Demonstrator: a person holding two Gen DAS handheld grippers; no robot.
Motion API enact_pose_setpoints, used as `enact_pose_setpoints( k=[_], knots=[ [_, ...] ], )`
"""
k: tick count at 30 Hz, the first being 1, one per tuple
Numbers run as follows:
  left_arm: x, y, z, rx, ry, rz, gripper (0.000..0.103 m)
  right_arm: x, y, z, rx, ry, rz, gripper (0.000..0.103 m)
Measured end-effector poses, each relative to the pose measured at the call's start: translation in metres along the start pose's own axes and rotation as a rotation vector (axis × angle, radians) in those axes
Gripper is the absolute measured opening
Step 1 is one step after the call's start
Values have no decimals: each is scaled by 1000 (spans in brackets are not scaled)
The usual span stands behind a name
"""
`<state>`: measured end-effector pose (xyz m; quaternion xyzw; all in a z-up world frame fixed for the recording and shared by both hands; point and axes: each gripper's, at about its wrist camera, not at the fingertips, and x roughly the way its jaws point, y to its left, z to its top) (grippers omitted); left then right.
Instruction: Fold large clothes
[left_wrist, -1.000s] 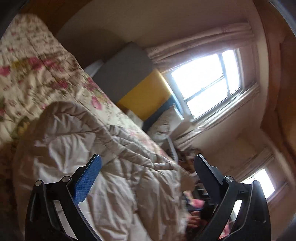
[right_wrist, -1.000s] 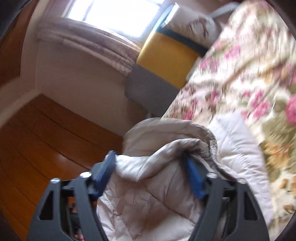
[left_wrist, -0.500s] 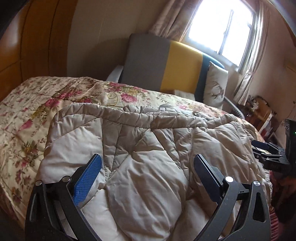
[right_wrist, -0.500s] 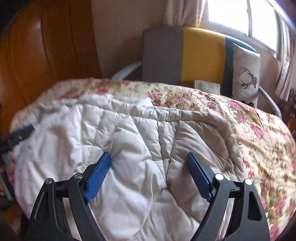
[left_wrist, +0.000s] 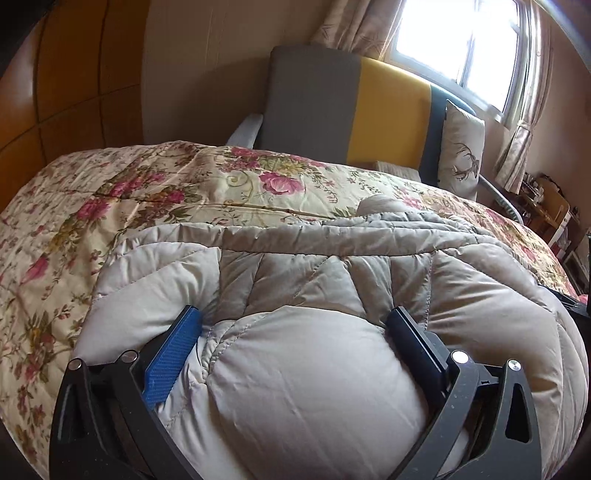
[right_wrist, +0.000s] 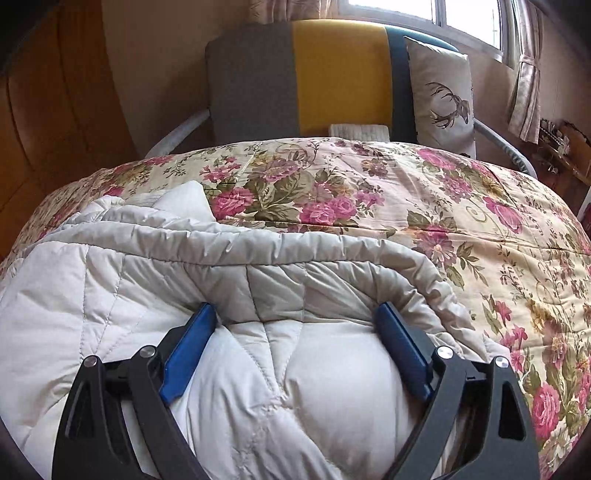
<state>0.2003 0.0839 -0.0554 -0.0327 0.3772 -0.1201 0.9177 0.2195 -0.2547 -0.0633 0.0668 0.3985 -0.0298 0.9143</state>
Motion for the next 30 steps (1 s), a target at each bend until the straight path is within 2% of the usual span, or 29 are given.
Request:
enact_pose_setpoints(
  k=[4, 7, 9, 11, 13, 15, 20, 23, 30],
  knots=[
    [-31, -9, 2, -34, -5, 13, 99, -10, 0, -3, 0, -20, 0, 90],
    [-76, -25, 5, -94, -104, -70, 99, -11, 1, -4, -4, -26, -12, 92],
    [-90, -48, 12, -48, -123, -87, 99, -12, 1, -4, -6, -28, -18, 92],
    [-89, -75, 19, 32, -107, -86, 99, -12, 2, -4, -7, -30, -21, 93],
    [-74, -102, 26, 114, -66, -37, 99, -12, 2, -4, -7, -31, -21, 93],
    [-54, -117, 31, 147, -10, 16, 99, -12, 1, -4, -4, -30, -20, 93],
    [13, -132, 33, 205, 113, 100, 100, -12, 0, -5, 1, -29, -24, 93],
    [35, -126, 29, 210, 114, 82, 100, -11, -2, -4, 14, -24, -27, 94],
    [64, -107, 23, 150, 123, -43, 100, -5, -4, -2, 34, -13, -28, 96]
  ],
)
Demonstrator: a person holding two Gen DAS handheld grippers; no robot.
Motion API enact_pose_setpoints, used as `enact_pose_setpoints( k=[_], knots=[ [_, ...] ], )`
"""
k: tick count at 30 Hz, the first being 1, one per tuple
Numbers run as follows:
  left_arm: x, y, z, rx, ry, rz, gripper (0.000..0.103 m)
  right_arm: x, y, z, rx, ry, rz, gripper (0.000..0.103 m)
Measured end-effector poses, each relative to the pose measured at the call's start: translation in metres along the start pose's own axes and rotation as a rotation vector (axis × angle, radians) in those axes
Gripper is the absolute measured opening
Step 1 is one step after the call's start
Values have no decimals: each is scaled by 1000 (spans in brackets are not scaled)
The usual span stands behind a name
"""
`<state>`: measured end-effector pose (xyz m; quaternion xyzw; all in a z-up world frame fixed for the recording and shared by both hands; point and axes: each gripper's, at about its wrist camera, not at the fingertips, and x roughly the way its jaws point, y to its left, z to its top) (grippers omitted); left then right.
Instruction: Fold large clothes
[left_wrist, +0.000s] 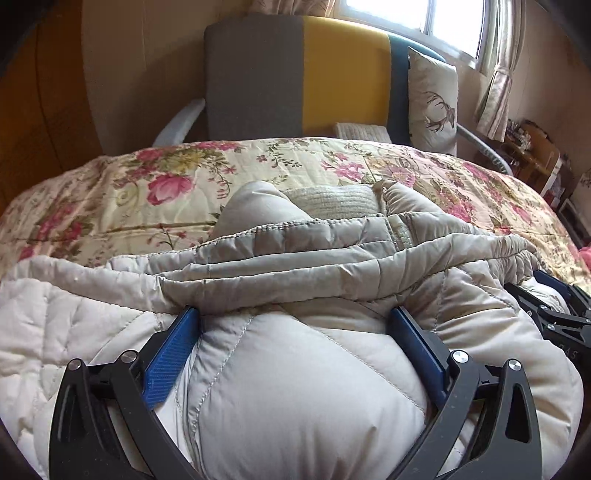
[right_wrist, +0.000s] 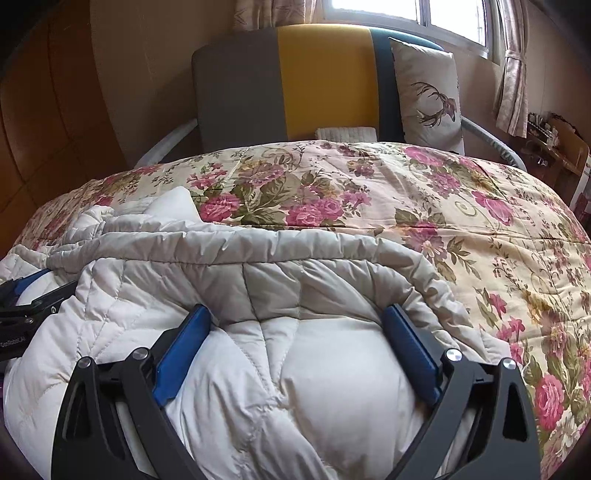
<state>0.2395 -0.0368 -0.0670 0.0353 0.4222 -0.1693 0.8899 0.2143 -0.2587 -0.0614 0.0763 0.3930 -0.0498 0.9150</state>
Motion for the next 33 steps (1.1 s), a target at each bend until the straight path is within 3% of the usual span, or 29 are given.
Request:
enact_pose_setpoints(
  k=[5, 11, 14, 15, 18, 20, 25, 30, 33],
  knots=[
    [-10, 0, -4, -4, -13, 4, 100, 0, 1, 0, -5, -5, -1, 96],
    [-67, 13, -14, -38, -41, 7, 100, 1, 0, -1, -7, -10, -2, 97],
    [-92, 36, -19, -69, -85, 73, 100, 0, 0, -1, -8, -14, -4, 97],
    [-98, 47, -21, -76, -97, 128, 100, 0, 0, -1, -7, -15, -3, 97],
    [-97, 79, -26, -96, -96, 255, 100, 1, 1, -1, -9, -14, -4, 97],
    [-87, 98, -32, -107, -86, 291, 100, 0, 1, -2, -11, -15, -5, 97],
    [-52, 123, -39, -185, -74, 159, 100, 1, 0, -2, -10, -11, -2, 97],
    [-56, 121, -42, -186, -76, 149, 100, -9, -2, -1, 2, -23, 21, 98],
    [-87, 117, -53, -210, -106, 166, 100, -38, 4, -6, -8, -74, -60, 101]
  ],
)
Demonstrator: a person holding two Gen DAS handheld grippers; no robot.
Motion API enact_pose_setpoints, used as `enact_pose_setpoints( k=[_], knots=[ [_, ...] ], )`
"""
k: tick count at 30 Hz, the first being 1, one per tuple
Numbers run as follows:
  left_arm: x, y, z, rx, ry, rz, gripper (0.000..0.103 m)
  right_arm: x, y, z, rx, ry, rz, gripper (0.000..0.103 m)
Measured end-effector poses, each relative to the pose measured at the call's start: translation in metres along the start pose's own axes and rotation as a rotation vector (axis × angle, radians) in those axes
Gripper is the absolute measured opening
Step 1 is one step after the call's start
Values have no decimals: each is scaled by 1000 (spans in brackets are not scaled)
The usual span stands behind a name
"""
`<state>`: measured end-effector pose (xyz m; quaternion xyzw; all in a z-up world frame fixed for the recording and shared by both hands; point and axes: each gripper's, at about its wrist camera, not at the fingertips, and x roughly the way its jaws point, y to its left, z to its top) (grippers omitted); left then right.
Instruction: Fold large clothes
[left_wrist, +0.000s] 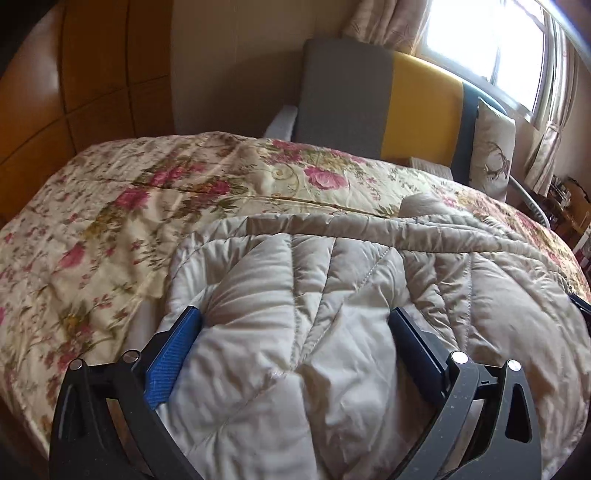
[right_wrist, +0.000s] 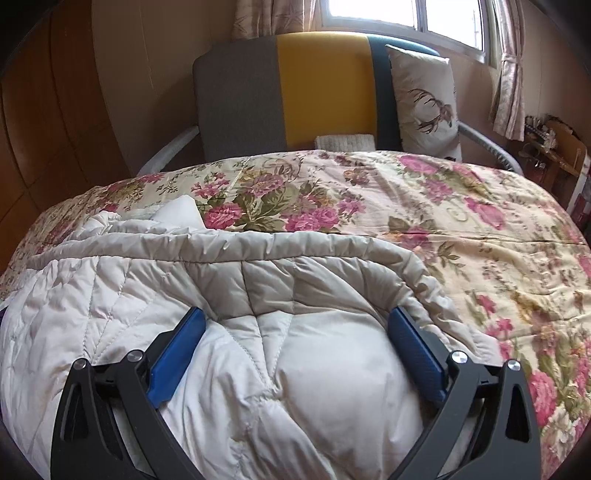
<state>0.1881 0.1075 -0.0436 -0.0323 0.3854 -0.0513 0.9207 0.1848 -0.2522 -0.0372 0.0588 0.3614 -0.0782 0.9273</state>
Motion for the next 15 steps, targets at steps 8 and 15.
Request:
enact_pose_setpoints(
  k=[8, 15],
  knots=[
    [-92, 40, -64, -277, -176, -60, 100, -72, 31, -35, -27, -169, 60, 101],
    [-113, 72, -130, -482, -127, -59, 100, -28, 43, -50, -107, -90, 21, 101]
  ],
)
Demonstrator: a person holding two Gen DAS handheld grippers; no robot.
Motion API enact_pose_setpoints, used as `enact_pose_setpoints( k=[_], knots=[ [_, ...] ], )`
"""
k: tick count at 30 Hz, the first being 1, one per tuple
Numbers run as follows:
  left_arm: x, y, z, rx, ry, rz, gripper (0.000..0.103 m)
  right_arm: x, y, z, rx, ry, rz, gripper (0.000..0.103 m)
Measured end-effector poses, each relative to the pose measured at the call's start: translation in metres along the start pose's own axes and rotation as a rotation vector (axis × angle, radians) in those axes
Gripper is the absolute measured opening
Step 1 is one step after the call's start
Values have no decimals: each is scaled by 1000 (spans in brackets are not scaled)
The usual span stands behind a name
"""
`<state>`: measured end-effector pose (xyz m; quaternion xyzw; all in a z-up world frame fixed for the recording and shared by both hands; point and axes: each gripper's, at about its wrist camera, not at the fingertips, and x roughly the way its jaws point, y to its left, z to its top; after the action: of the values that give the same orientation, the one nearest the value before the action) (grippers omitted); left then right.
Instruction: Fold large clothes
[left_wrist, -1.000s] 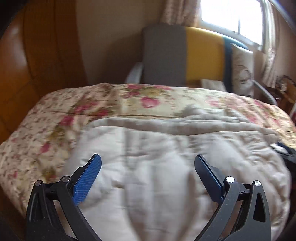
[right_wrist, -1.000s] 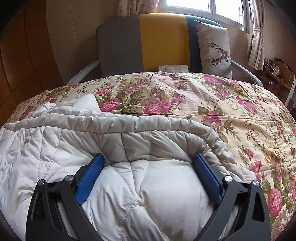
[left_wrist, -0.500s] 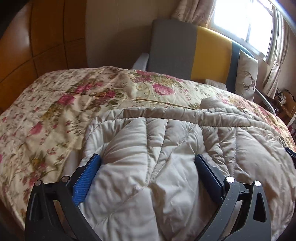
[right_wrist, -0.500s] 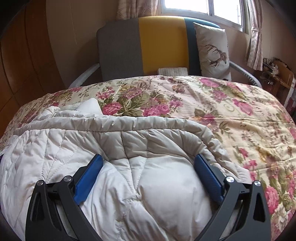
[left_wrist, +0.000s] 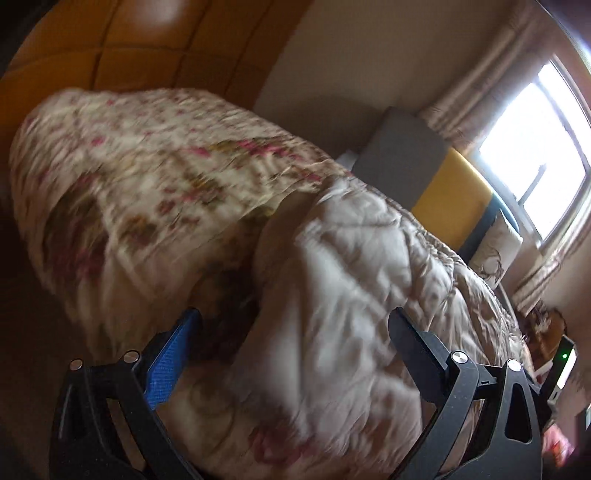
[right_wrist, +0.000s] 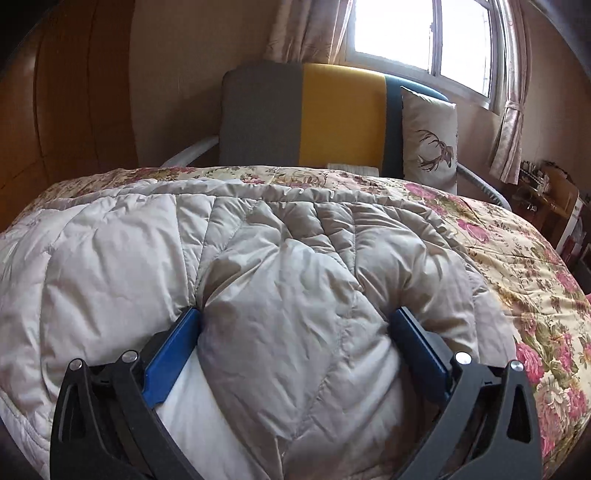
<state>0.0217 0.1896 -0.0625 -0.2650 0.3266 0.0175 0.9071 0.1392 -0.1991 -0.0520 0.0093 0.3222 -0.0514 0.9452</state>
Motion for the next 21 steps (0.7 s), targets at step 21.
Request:
enact_pose_setpoints(
  k=[21],
  knots=[
    [36, -11, -34, -259, 150, -515, 71, -5, -10, -12, 31, -47, 28, 101]
  ],
)
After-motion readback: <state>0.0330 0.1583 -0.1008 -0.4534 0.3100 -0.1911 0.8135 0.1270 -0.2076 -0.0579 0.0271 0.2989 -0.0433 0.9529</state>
